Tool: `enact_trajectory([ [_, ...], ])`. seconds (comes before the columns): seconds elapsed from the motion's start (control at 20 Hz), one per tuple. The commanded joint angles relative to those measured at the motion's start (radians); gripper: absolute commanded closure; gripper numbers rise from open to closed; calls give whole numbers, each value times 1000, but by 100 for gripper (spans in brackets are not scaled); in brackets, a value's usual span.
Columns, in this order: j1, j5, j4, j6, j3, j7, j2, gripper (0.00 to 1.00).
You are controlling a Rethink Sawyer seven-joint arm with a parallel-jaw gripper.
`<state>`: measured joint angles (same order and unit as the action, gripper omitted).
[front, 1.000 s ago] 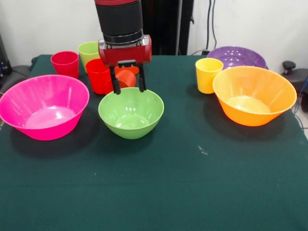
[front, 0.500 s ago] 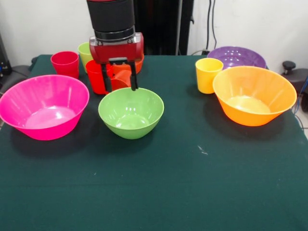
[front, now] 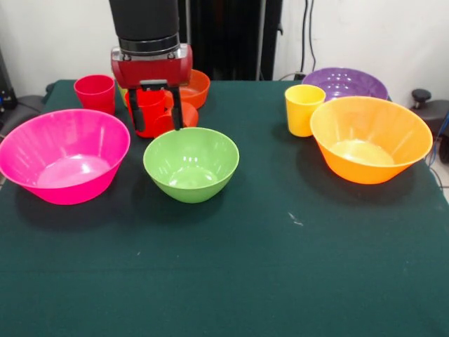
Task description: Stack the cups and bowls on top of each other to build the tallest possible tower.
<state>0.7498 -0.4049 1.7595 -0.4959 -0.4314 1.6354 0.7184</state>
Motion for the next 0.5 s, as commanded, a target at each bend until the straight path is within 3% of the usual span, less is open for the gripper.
enact_trajectory([
  [0.05,10,-117,-81,-115,-25,-185,-35,0],
  [0.5,3,-151,-149,-150,-27,-202,-50,0],
])
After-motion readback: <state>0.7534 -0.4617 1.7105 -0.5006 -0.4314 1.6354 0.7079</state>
